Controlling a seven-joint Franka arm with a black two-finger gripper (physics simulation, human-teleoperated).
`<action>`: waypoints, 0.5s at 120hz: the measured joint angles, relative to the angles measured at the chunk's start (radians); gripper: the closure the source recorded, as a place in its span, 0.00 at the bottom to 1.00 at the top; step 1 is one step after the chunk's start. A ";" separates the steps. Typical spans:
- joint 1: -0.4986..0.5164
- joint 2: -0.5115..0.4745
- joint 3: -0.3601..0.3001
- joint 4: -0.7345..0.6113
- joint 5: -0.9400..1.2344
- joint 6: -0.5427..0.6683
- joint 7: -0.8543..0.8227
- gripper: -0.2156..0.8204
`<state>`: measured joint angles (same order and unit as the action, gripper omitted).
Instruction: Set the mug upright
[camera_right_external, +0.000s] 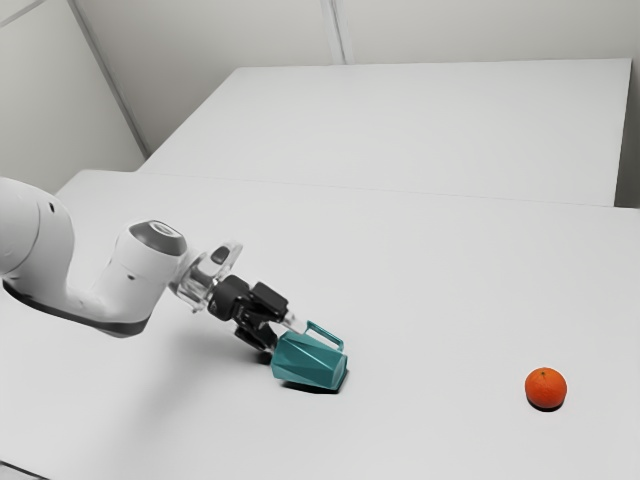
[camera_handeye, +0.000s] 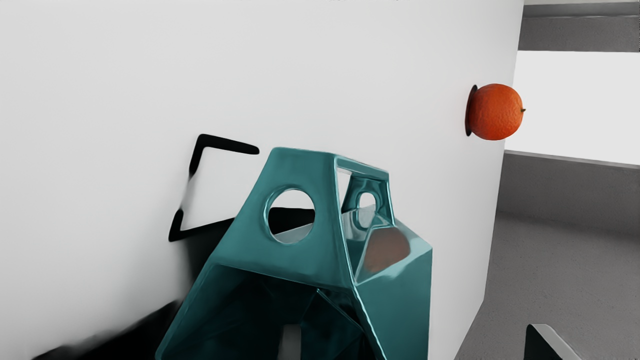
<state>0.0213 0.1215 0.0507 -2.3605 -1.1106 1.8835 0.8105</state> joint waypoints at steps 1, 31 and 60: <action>0.000 0.000 0.000 0.000 0.000 0.000 0.001 0.49; -0.006 -0.015 -0.011 0.002 -0.004 0.001 0.038 0.86; -0.008 -0.064 -0.017 0.002 0.003 -0.003 0.061 0.93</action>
<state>0.0133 0.0571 0.0336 -2.3581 -1.1074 1.8807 0.8713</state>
